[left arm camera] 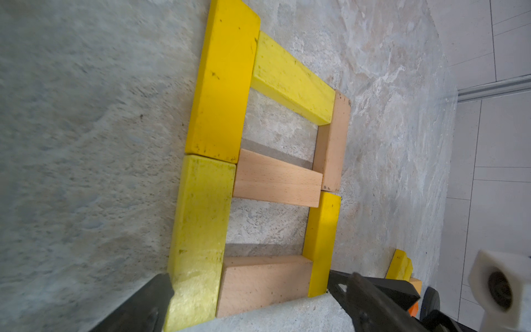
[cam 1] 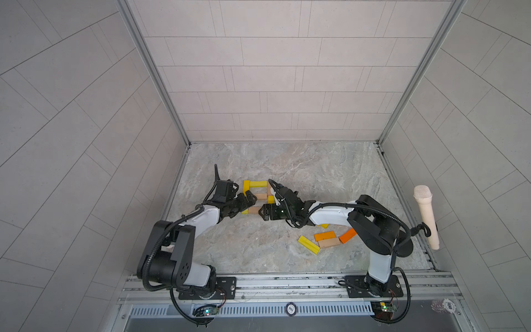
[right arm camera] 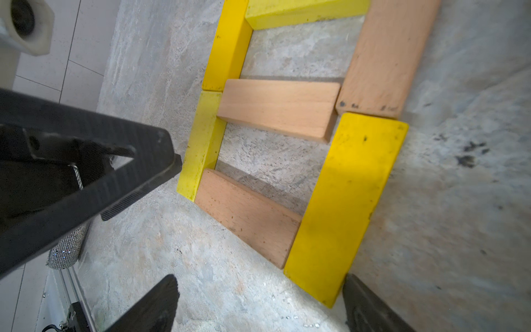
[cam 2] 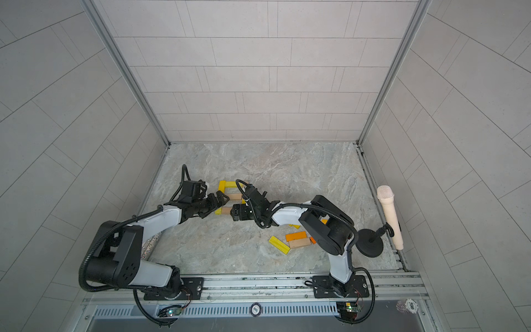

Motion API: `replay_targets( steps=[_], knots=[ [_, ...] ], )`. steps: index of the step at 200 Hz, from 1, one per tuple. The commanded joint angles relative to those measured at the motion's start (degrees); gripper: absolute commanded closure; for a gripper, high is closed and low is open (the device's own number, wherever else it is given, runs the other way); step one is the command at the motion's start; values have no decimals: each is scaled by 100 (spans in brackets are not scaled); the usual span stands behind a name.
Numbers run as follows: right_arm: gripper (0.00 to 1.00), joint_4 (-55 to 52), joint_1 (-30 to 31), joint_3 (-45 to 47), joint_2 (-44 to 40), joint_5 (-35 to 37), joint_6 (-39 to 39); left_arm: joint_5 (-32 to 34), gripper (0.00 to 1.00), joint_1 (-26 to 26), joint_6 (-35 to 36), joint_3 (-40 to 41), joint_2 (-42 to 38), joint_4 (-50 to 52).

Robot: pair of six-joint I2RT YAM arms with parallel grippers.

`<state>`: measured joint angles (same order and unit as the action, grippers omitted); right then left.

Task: Assemble the number 8 with building blocks
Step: Adjust the building block at the center of the board.

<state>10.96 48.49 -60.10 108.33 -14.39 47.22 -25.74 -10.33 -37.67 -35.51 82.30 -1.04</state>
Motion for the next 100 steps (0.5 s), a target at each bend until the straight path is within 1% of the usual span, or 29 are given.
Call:
replay_targets(
  steps=[1, 27, 47, 66, 90, 100],
  knots=[
    [9, 143, 38, -11, 57, -11, 115, 15, 0, 54, 4, 55, 6, -39],
    [9, 114, 36, -5, 30, 23, 103, 92, 0, 57, 79, 33, -101, 110],
    [10, -13, 37, 62, -113, 183, 24, 188, 0, 57, 230, -43, -269, 367],
    [9, -266, 31, 162, -406, 423, -188, 221, 0, 55, 414, -194, -451, 684],
    [9, -745, 20, 349, -878, 823, -483, 9, 0, 31, 500, -312, -699, 811],
    [10, -1025, 3, 401, -1085, 1021, -588, -59, 0, 3, 643, -393, -800, 869]
  ],
)
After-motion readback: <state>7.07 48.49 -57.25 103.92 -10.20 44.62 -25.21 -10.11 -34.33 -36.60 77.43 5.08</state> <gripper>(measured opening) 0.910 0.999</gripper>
